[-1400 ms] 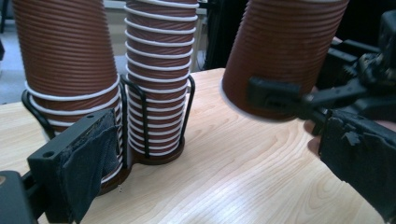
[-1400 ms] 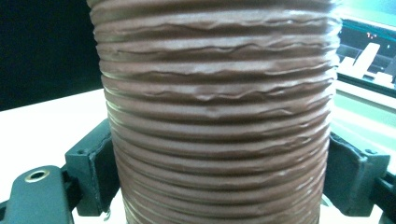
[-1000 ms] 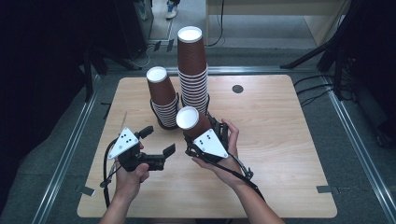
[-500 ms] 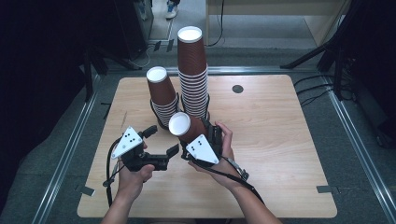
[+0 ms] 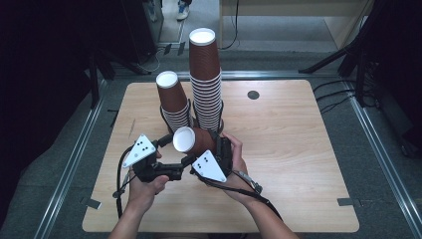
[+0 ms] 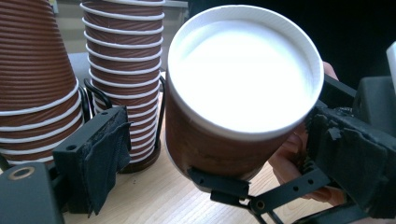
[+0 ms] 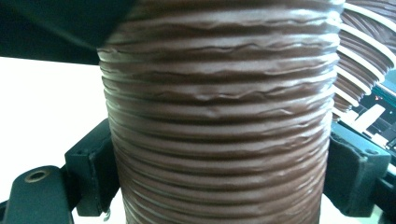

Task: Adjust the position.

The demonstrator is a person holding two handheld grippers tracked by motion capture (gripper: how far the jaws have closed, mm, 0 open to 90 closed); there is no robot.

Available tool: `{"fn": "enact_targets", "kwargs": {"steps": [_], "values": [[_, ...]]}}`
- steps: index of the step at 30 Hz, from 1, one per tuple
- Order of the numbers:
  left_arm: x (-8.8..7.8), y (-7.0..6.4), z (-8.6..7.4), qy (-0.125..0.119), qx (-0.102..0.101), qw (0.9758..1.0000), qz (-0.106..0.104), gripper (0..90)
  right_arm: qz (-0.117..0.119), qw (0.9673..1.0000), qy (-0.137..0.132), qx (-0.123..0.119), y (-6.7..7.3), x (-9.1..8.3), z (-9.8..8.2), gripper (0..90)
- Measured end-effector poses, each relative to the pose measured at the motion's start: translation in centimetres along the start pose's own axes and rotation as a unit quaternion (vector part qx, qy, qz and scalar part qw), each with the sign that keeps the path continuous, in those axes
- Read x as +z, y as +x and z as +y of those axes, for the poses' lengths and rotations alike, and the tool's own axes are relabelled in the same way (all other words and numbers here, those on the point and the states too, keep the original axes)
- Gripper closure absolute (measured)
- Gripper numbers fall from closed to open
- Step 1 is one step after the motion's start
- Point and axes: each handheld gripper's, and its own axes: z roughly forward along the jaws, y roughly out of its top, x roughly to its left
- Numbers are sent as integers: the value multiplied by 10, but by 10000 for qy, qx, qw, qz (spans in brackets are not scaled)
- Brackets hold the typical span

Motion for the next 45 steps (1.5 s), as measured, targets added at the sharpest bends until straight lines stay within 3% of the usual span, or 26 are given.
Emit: {"fn": "enact_targets", "kwargs": {"steps": [4,18,27,45], "values": [[0,-2,2,-16,4,10000,71,115,51,10000,-11,-57,2,0,0,133],[2,-3,5,51,41,10000,-14,189,204,9993,-95,-309,8,0,4,133],[3,-4,6,89,87,9999,106,190,164,9989,-80,-441,9,1,5,132],[-2,1,4,41,64,10000,41,218,201,9988,-58,-447,9,2,5,62]]}}
